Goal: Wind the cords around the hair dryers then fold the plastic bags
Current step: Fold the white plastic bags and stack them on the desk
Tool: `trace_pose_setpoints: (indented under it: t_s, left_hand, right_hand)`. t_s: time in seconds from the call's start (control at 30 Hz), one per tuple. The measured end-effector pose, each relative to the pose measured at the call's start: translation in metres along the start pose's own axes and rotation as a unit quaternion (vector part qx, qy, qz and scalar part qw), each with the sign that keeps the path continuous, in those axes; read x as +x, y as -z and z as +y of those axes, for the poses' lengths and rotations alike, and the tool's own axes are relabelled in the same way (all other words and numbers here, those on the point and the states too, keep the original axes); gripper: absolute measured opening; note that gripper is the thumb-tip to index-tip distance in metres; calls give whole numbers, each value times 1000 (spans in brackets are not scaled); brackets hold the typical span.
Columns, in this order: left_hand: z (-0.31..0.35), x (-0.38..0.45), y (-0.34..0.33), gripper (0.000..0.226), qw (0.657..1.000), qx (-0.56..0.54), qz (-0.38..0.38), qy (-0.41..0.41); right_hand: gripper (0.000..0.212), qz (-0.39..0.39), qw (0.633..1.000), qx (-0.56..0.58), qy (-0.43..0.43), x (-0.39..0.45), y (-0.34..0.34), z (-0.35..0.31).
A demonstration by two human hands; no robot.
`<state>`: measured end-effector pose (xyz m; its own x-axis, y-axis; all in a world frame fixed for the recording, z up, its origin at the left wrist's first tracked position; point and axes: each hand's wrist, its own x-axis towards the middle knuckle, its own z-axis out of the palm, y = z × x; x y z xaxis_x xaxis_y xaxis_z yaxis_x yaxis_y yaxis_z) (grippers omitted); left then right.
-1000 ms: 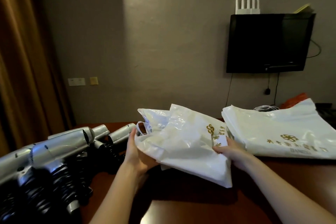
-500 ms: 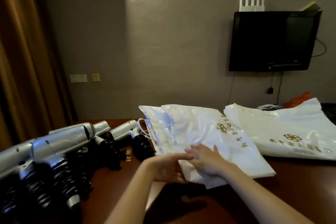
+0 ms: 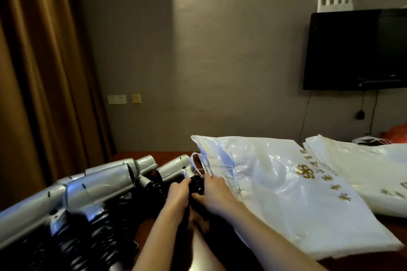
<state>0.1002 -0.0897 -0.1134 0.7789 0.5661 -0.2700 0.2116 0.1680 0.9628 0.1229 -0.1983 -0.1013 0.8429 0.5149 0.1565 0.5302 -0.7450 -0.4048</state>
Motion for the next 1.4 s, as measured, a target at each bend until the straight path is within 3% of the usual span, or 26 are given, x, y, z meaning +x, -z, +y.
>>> trace_pose_setpoints:
  t_s: [0.07, 0.13, 0.23, 0.33, 0.5, 0.67, 0.83, 0.97, 1.13, 1.17, 1.23, 1.3, 1.4]
  left_hand:
    - [-3, 9, -4, 33, 1000, 24, 1, -8]
    - [-3, 12, -4, 36, 998, 58, -6, -20]
    - [-7, 8, 0, 35, 998, 40, -23, -48]
    - [-18, 7, 1, 31, 998, -21, -44, -50]
    - [-13, -6, -1, 29, 985, -166, -54, 6]
    - [-4, -27, 2, 39, 972, -224, -66, -16]
    - [-3, -36, 14, 45, 964, -238, -116, -8]
    - [-6, -38, 12, 44, 963, -231, -138, -13]
    - [-2, -43, 9, 34, 977, -190, -91, -17]
    - [-1, -43, 8, 35, 979, -185, -89, -19]
    - [0, -42, 8, 34, 981, -170, -81, -35]
    - [1, -42, 8, 30, 981, -168, -82, -53]
    - [2, -44, 8, 32, 981, -158, -95, -66]
  right_hand:
    - [47, 3, 992, -128, 4, 9, -7, -7]
    - [47, 12, 984, -175, 16, 15, -8, -6]
    - [53, 16, 996, -86, -12, 18, -10, 8]
    - [75, 41, 996, 34, -67, 15, -19, 23]
    - [88, 115, 989, 88, -39, -4, -19, 30]
    - [84, 143, 987, 26, 65, -28, -7, 11]
    - [79, 178, 977, 51, 107, -37, -5, -1]
    - [69, 126, 982, 120, 73, -41, -6, 10]
    - [56, 37, 979, 184, 83, -46, 6, 22]
    - [52, 37, 971, 220, 82, -47, 14, 24]
    - [45, 121, 959, 252, 41, -47, 33, 31]
    - [48, 189, 974, 122, -27, -44, 46, 52]
    - [64, 61, 987, -79, -126, -47, 35, 90]
